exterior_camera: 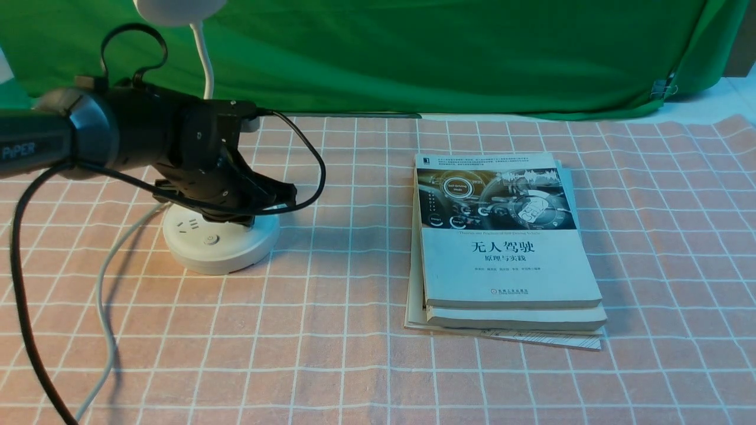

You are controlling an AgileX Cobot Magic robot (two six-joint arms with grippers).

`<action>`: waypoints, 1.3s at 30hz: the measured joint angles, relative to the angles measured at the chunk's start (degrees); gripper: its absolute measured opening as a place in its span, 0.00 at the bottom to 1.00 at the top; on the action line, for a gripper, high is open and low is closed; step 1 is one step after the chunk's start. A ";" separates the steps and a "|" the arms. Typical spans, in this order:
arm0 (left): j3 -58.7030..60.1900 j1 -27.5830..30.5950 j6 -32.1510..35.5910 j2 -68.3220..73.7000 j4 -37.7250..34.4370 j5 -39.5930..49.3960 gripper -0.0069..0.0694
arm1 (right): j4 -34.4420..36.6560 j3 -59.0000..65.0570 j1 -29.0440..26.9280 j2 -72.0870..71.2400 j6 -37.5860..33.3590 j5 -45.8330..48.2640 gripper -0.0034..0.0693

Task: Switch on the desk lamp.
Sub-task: Use the left arm to press the button switch on the lamp holder

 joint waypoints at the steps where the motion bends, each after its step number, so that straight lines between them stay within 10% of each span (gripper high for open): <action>1: 0.00 0.00 -0.06 0.00 1.06 0.20 0.12 | 0.00 0.00 0.00 0.00 0.00 0.00 0.38; 39: 0.00 0.00 -0.93 0.00 -1.71 1.37 0.12 | 0.00 0.00 0.00 0.00 0.00 0.00 0.38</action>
